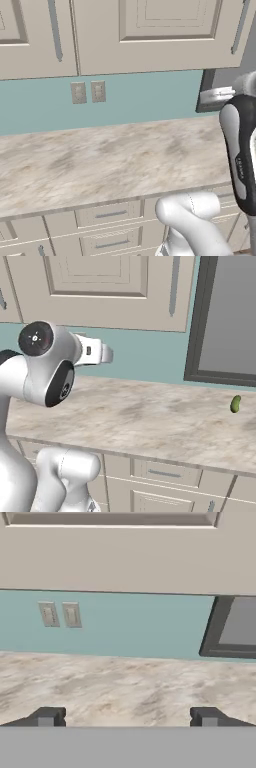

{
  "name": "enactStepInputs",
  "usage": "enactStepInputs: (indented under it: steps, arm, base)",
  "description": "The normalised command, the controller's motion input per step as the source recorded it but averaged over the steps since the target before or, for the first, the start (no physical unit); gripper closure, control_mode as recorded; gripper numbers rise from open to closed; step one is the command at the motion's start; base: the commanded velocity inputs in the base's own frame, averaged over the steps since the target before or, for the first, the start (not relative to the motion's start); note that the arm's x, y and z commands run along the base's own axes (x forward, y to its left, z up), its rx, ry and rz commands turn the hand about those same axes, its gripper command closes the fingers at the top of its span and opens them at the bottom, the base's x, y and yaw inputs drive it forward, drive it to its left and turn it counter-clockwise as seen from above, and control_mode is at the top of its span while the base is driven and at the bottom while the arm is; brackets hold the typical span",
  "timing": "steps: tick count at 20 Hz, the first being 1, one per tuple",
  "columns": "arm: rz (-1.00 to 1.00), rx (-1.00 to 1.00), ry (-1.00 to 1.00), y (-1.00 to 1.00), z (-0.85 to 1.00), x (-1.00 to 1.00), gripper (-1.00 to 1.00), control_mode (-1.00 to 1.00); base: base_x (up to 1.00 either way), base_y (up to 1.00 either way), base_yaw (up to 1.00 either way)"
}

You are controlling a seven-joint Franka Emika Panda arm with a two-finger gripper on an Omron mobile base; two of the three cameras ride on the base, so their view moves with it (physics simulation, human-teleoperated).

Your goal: Open the cabinet. Pick the sponge and place it next to the sink. Then close the cabinet.

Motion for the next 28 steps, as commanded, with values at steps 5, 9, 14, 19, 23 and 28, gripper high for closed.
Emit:
enactStepInputs:
  steps: [5,9,14,19,23,28]
  arm:
    - [-0.13,0.0,-0.16,-0.43,0.7,-0.39,-1.0,-1.0]
    - [-0.27,0.0,-0.02,-0.42,0.59,-0.21,-1.0,-1.0]
    - [-0.31,0.0,0.0,-0.57,0.28,-0.04,-1.0,-1.0]
    - [-0.14,0.02,-0.12,-0.39,0.18,-0.01,-1.0,-1.0]
    - [0.0,0.02,-0.23,-0.08,0.05,0.0,-1.0,-1.0]
    - [0.06,0.02,-0.07,-0.05,0.27,0.0,-1.0,-1.0]
  base:
    - [0.0,0.0,0.0]
    - [0.0,0.0,0.0]
    - [0.0,0.0,0.0]
    - [0.0,0.0,0.0]
    - [0.0,0.0,0.0]
    - [0.0,0.0,0.0]
